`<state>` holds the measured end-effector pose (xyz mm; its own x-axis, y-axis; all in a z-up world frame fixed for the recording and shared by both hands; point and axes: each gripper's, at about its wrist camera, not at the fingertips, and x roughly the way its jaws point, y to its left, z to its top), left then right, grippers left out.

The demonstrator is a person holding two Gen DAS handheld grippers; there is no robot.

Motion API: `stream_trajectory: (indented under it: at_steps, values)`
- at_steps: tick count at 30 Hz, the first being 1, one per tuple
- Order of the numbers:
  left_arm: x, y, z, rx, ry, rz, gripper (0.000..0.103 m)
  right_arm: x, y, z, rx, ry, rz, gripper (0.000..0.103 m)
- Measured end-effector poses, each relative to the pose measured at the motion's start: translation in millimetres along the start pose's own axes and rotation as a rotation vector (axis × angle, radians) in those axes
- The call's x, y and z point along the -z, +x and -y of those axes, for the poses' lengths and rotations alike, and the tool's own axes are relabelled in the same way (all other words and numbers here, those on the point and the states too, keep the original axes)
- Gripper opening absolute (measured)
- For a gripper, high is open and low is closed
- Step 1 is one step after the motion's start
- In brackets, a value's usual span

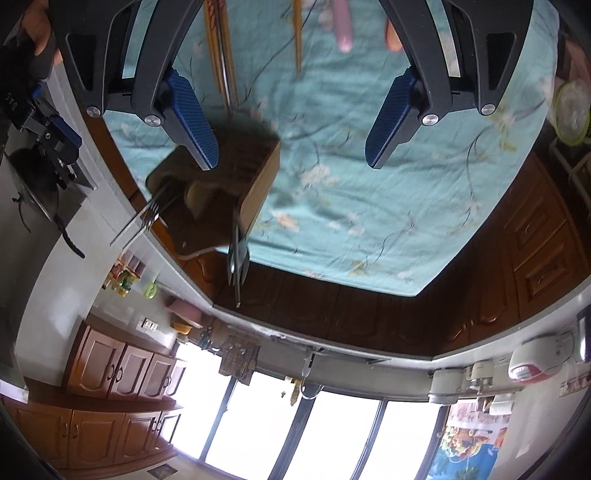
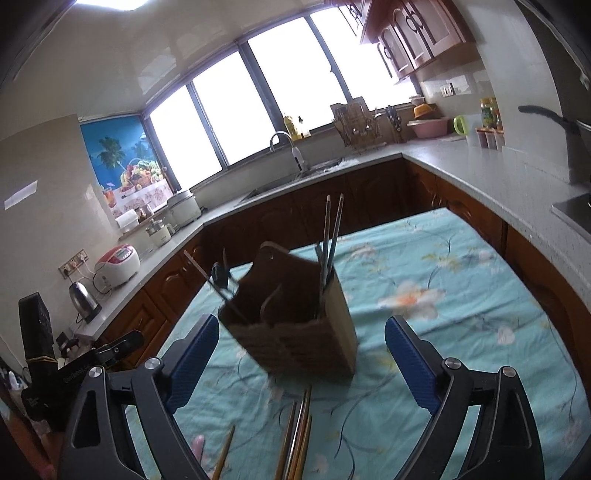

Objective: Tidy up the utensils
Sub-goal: 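Move both open tools back over the loose wooden chopsticks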

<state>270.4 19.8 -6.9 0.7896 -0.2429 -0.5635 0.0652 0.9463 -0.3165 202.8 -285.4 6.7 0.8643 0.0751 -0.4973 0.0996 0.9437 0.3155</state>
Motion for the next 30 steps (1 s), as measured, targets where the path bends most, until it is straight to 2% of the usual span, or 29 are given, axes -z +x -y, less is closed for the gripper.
stream_trajectory:
  at_steps: [10,17,19,24,28,30]
  values:
    - [28.9,-34.9,-15.4,-0.022,-0.019,-0.058,0.082,35.3,-18.4,-1.4,0.002,0.014,-0.053,0.093]
    - [39.7,-39.6,-17.0,-0.03,-0.005,-0.1,0.082,54.3,-22.6,-7.3,0.012,-0.013,-0.069,0.091]
    - [44.2,-41.0,-17.7,-0.033,-0.005,-0.116,0.082,59.0,-21.1,-8.6,0.011,-0.016,-0.079,0.086]
    - [48.5,-32.6,-15.9,-0.041,0.001,-0.156,0.081,72.6,-10.4,-8.8,0.017,-0.02,-0.132,0.064]
    - [52.4,-22.8,-12.9,-0.05,0.013,-0.195,0.08,83.8,3.8,-10.4,0.015,-0.03,-0.188,0.055]
    - [53.8,-17.9,-11.4,-0.053,0.022,-0.208,0.08,89.1,10.5,-10.1,0.016,-0.036,-0.212,0.048]
